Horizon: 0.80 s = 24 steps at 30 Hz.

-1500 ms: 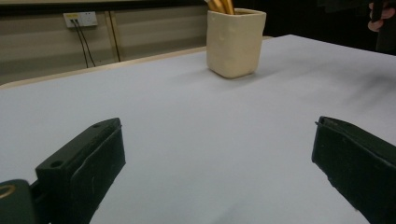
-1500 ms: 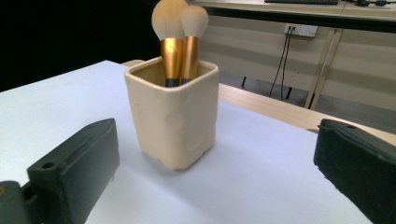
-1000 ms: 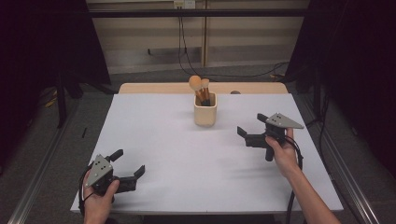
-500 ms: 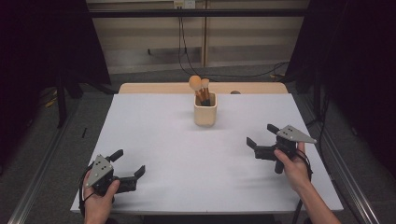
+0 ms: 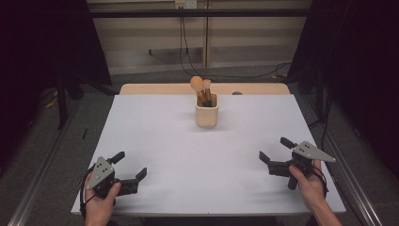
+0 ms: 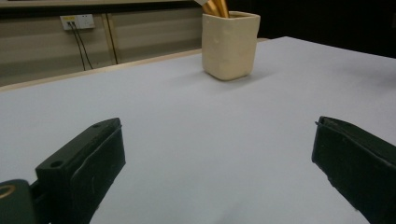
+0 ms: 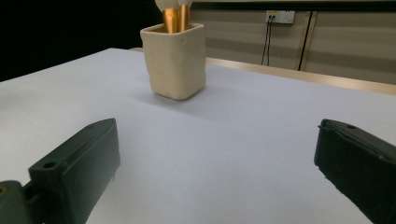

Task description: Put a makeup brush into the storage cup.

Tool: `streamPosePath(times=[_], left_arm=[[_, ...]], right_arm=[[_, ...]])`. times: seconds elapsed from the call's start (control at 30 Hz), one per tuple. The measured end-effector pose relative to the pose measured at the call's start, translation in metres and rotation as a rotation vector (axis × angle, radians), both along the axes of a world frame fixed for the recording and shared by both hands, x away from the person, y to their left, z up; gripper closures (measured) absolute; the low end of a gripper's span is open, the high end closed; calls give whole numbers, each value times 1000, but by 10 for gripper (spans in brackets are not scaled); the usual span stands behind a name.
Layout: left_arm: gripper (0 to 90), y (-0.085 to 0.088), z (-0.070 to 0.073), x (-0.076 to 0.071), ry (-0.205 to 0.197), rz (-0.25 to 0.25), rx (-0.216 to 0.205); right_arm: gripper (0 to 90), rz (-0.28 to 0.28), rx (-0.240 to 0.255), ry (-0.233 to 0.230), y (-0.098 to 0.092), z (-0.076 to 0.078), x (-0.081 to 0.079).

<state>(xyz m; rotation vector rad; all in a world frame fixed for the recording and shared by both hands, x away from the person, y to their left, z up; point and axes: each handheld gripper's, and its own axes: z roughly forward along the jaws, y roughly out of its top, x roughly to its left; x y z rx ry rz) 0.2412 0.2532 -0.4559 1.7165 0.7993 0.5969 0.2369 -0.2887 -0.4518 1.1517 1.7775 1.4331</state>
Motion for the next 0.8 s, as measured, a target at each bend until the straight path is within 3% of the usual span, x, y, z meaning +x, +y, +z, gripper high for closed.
streamPosePath(times=[0.13,0.23,0.37,0.47,0.8], left_arm=[[26,-2,0,0,1,-3,0],[26,-2,0,-1,2,-3,-2],[26,-2,0,-2,5,6,-9],[26,-2,0,-2,4,6,-8],[25,-2,0,-2,6,1,-10]], right_arm=[[0,-14,0,-21,-4,0,-9],[0,-23,13,-1,-6,-1,-13],[0,-42,-24,9,-11,-7,-18],[0,-53,-8,15,-15,-7,-22],[0,-79,-36,-2,-25,-10,-34]])
